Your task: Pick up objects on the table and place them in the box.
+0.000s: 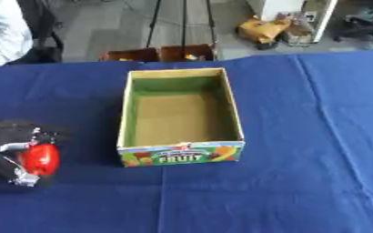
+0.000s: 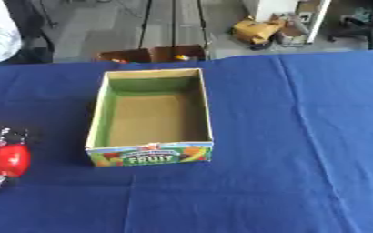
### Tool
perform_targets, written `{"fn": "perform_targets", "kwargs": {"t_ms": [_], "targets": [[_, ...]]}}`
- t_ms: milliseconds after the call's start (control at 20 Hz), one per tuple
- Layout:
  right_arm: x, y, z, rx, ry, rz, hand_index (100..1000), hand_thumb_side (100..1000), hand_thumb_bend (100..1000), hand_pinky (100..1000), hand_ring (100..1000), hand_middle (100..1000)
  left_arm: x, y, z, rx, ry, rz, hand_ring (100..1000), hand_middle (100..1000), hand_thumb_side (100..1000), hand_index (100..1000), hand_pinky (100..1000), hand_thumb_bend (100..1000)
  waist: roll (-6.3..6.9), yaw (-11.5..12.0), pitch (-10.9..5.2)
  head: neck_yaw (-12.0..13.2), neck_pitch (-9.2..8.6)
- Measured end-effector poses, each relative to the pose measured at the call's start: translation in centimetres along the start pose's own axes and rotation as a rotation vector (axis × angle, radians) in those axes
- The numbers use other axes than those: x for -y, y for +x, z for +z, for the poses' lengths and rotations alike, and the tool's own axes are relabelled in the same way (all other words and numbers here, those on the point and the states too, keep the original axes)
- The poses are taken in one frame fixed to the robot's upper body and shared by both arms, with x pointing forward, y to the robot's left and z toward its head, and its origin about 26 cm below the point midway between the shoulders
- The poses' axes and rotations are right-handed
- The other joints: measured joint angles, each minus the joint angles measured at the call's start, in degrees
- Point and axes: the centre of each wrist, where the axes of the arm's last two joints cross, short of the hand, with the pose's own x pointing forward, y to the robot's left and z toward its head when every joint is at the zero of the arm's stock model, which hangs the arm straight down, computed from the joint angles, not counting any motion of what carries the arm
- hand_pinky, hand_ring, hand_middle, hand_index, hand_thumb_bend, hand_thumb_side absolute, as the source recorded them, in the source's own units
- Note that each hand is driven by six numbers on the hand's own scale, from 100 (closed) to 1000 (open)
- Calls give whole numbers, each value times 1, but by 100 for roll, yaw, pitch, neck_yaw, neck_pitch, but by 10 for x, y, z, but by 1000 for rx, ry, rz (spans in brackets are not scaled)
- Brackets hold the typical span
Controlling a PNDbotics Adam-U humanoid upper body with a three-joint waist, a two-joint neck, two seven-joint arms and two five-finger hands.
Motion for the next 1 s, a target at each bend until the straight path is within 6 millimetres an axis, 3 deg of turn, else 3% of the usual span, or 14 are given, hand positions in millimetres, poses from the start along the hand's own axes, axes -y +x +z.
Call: {"fn": "perform_targets", "kwargs": {"t_ms": [150, 500, 800, 1000], "targets": [[0, 0, 0, -2, -2, 2, 688, 702, 100, 634, 754, 471, 4, -1, 2, -9, 8, 40, 779, 988, 931, 1000, 546, 515, 0, 0, 4, -3, -25], [0, 0, 0, -5, -6, 5, 688, 704, 100, 635, 754, 468, 9, -3, 5, -33, 17, 120, 789, 996, 670, 1000, 539, 334, 7, 8, 19, -13, -27], [0, 0, 0, -5, -7, 5, 685, 697, 100, 634, 751, 466, 11, -7, 9, -62, 16, 163, 788, 979, 631, 1000, 490, 293, 17, 17, 25, -19, -33], [0, 0, 0, -7, -9, 6, 685, 701, 100, 635, 752, 462, 13, -10, 11, -76, 16, 175, 775, 963, 549, 1000, 452, 213, 19, 22, 26, -35, -38]]}}
